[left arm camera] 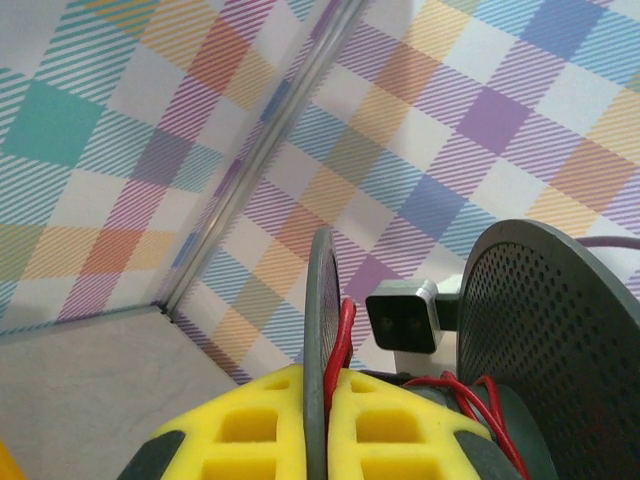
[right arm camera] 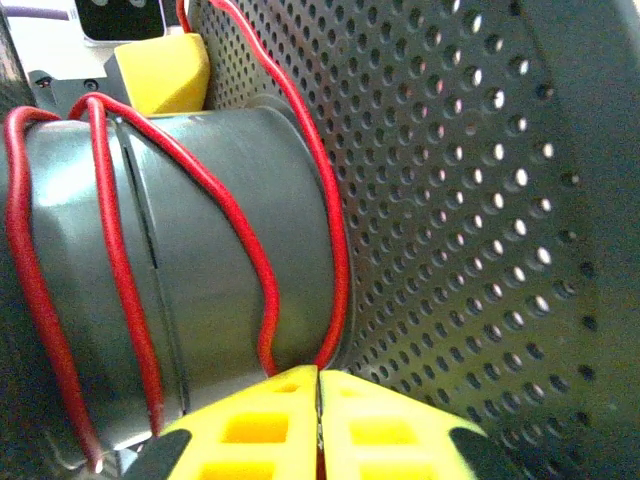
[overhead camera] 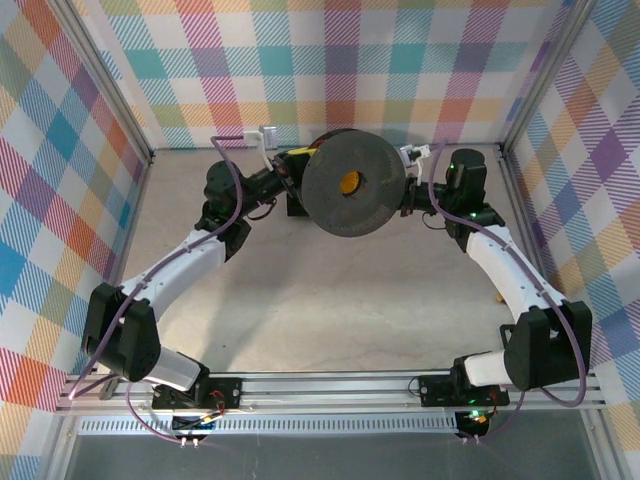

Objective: Wrap the cables

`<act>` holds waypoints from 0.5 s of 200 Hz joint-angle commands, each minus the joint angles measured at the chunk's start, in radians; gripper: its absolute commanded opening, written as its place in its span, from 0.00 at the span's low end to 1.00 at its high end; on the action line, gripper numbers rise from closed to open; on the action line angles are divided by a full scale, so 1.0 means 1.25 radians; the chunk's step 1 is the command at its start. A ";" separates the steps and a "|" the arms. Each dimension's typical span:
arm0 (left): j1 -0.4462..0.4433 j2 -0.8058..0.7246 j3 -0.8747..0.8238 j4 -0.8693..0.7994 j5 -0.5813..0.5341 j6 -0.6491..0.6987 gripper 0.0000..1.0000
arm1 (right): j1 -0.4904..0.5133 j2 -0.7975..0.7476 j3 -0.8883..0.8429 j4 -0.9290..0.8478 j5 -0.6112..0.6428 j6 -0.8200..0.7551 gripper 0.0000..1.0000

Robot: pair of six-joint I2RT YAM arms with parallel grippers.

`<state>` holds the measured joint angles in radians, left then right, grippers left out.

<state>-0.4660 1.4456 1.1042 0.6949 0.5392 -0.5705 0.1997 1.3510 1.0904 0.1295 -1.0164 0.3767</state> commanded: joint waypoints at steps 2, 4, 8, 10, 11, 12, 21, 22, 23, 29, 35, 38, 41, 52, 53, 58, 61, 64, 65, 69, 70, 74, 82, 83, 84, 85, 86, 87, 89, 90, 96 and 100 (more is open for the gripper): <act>-0.014 -0.033 0.001 -0.063 -0.015 0.059 0.00 | -0.029 -0.028 0.021 -0.038 0.021 -0.058 0.21; -0.013 -0.035 0.000 -0.062 -0.015 0.059 0.00 | -0.033 -0.029 0.020 -0.036 0.023 -0.056 0.23; -0.012 -0.038 -0.003 -0.060 -0.014 0.059 0.00 | -0.040 -0.031 0.018 -0.033 0.024 -0.053 0.26; -0.012 -0.039 -0.004 -0.058 -0.013 0.059 0.00 | -0.043 -0.032 0.015 -0.029 0.024 -0.050 0.27; -0.012 -0.040 -0.004 -0.058 -0.012 0.058 0.00 | -0.045 -0.032 0.014 -0.027 0.024 -0.049 0.28; -0.011 -0.041 -0.004 -0.058 -0.013 0.058 0.00 | -0.046 -0.033 0.013 -0.025 0.023 -0.048 0.29; -0.008 -0.047 -0.010 -0.047 -0.005 0.051 0.00 | -0.062 -0.034 0.005 -0.009 0.013 -0.035 0.35; -0.008 -0.047 -0.011 -0.044 -0.004 0.050 0.00 | -0.064 -0.033 0.005 -0.006 0.011 -0.034 0.36; -0.008 -0.048 -0.012 -0.042 -0.002 0.048 0.00 | -0.066 -0.033 0.004 -0.006 0.010 -0.032 0.36; -0.004 -0.050 -0.018 -0.024 0.007 0.037 0.00 | -0.075 -0.032 0.000 0.007 0.000 -0.025 0.38; 0.002 -0.051 -0.023 -0.006 0.017 0.024 0.00 | -0.082 -0.031 -0.001 0.012 -0.005 -0.023 0.40; 0.004 -0.050 -0.025 0.005 0.022 0.017 0.00 | -0.084 -0.030 -0.002 0.013 -0.006 -0.022 0.41; 0.006 -0.051 -0.027 0.015 0.028 0.010 0.00 | -0.088 -0.030 -0.003 0.013 -0.008 -0.022 0.43; 0.017 -0.049 -0.035 0.052 0.045 -0.018 0.00 | -0.097 -0.029 -0.003 0.016 -0.015 -0.022 0.47; 0.018 -0.048 -0.035 0.055 0.046 -0.020 0.00 | -0.097 -0.029 -0.003 0.016 -0.016 -0.021 0.47; 0.022 -0.048 -0.038 0.066 0.052 -0.031 0.00 | -0.101 -0.030 -0.004 0.017 -0.015 -0.020 0.48; 0.025 -0.047 -0.039 0.075 0.054 -0.036 0.00 | -0.103 -0.031 -0.005 0.016 -0.015 -0.020 0.49; 0.028 -0.047 -0.041 0.082 0.057 -0.043 0.00 | -0.105 -0.031 -0.005 0.017 -0.016 -0.019 0.50; 0.029 -0.047 -0.042 0.086 0.057 -0.045 0.00 | -0.106 -0.031 -0.005 0.017 -0.016 -0.019 0.50; 0.032 -0.046 -0.044 0.098 0.059 -0.054 0.00 | -0.109 -0.032 -0.005 0.017 -0.018 -0.020 0.51; 0.033 -0.046 -0.045 0.102 0.059 -0.057 0.00 | -0.110 -0.032 -0.006 0.017 -0.018 -0.019 0.51; 0.037 -0.045 -0.047 0.114 0.062 -0.066 0.00 | -0.112 -0.032 -0.006 0.018 -0.016 -0.018 0.51; 0.043 -0.043 -0.050 0.137 0.065 -0.084 0.00 | -0.118 -0.032 -0.009 0.019 -0.012 -0.015 0.53; 0.044 -0.042 -0.051 0.139 0.065 -0.086 0.00 | -0.119 -0.032 -0.009 0.019 -0.012 -0.016 0.53; 0.045 -0.041 -0.051 0.142 0.067 -0.089 0.00 | -0.120 -0.032 -0.009 0.019 -0.012 -0.015 0.53; 0.046 -0.041 -0.051 0.145 0.067 -0.091 0.00 | -0.121 -0.032 -0.009 0.019 -0.012 -0.015 0.53; 0.047 -0.040 -0.051 0.148 0.067 -0.093 0.00 | -0.122 -0.032 -0.009 0.021 -0.012 -0.014 0.53; 0.047 -0.040 -0.051 0.151 0.068 -0.095 0.00 | -0.123 -0.032 -0.010 0.021 -0.013 -0.014 0.53; 0.048 -0.039 -0.052 0.156 0.069 -0.100 0.00 | -0.124 -0.032 -0.010 0.023 -0.012 -0.013 0.54; 0.049 -0.038 -0.052 0.158 0.069 -0.101 0.00 | -0.125 -0.032 -0.010 0.022 -0.013 -0.012 0.54; 0.053 -0.037 -0.053 0.171 0.071 -0.112 0.00 | -0.131 -0.032 -0.014 0.030 -0.009 -0.004 0.54; 0.055 -0.035 -0.053 0.178 0.071 -0.119 0.00 | -0.134 -0.032 -0.016 0.038 -0.009 0.003 0.54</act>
<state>-0.4355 1.4239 1.0389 0.7757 0.6380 -0.6456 0.1158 1.3132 1.0866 0.1192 -1.2331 0.3923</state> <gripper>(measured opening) 0.096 0.512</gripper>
